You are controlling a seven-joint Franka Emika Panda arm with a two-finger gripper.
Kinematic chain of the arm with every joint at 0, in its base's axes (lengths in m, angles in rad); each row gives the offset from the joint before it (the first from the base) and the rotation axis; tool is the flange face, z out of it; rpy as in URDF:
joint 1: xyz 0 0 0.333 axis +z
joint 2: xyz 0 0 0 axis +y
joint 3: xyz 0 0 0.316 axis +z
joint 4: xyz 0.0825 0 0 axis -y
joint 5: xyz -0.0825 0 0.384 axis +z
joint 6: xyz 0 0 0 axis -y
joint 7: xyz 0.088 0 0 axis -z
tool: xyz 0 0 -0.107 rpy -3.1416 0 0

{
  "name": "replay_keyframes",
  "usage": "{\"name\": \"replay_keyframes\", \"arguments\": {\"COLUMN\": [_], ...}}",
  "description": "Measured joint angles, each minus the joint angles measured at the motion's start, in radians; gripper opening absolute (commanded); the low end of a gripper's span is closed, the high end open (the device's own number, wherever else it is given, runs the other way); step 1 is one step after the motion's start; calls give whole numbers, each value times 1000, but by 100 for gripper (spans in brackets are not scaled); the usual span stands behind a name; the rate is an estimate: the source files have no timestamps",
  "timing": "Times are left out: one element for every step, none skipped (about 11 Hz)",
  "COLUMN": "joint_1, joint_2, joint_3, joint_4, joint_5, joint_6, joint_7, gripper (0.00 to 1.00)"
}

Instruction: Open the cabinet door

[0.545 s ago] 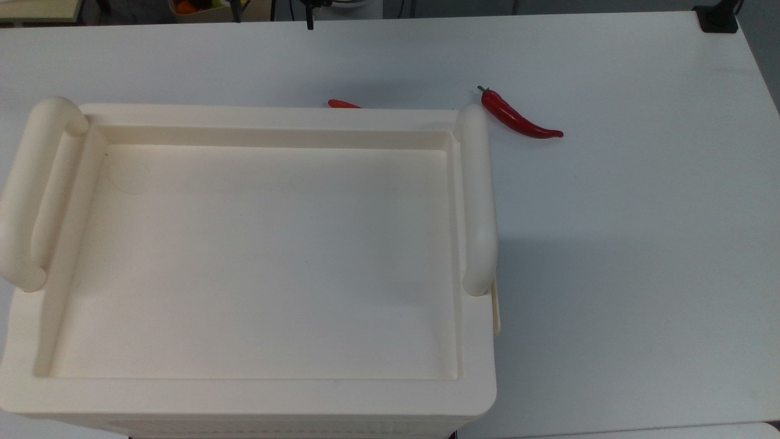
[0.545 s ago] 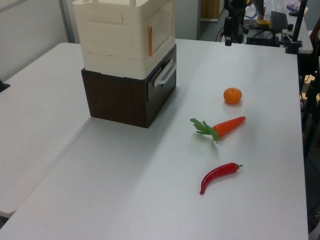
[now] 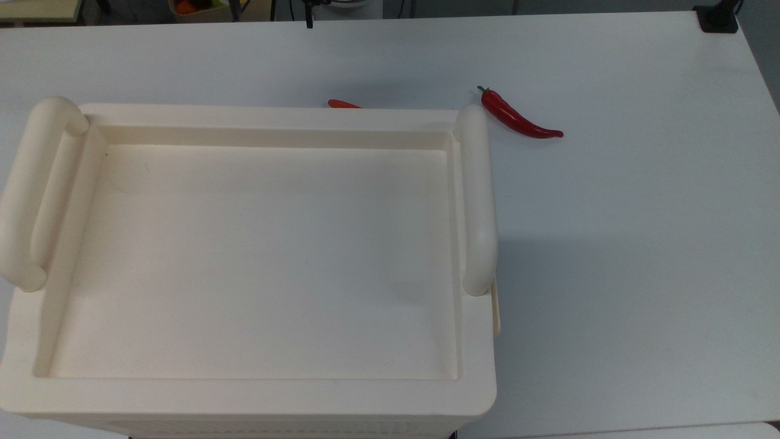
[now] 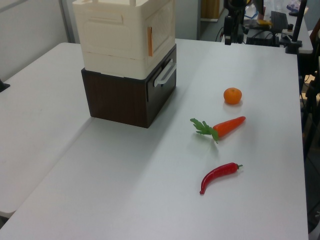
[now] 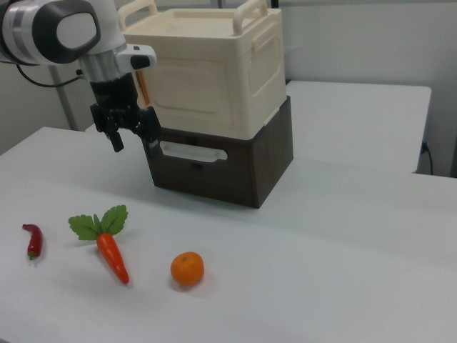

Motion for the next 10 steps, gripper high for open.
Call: {"name": "replay_keyframes", "arguments": {"joint_1": [0,0,1,3,23,44,64,92,116,135], "joint_2": [6,19,36,53,78,94,109,135,159,181], "joint_3": [1,3,7,12,16,18,20,22,22,22], "joint_4": [15,39,67,98,139,160,170,174,175,176], "joint_5": [2,16,39,57,63,63,63,63,50,25], "joint_6": [0,0,0,4,36,91,168,266,332,403], "joint_7": [0,0,0,0,0,6,26,51,73,98], "gripper": [100,100,100,100,100,100,100,100,100,100]}}
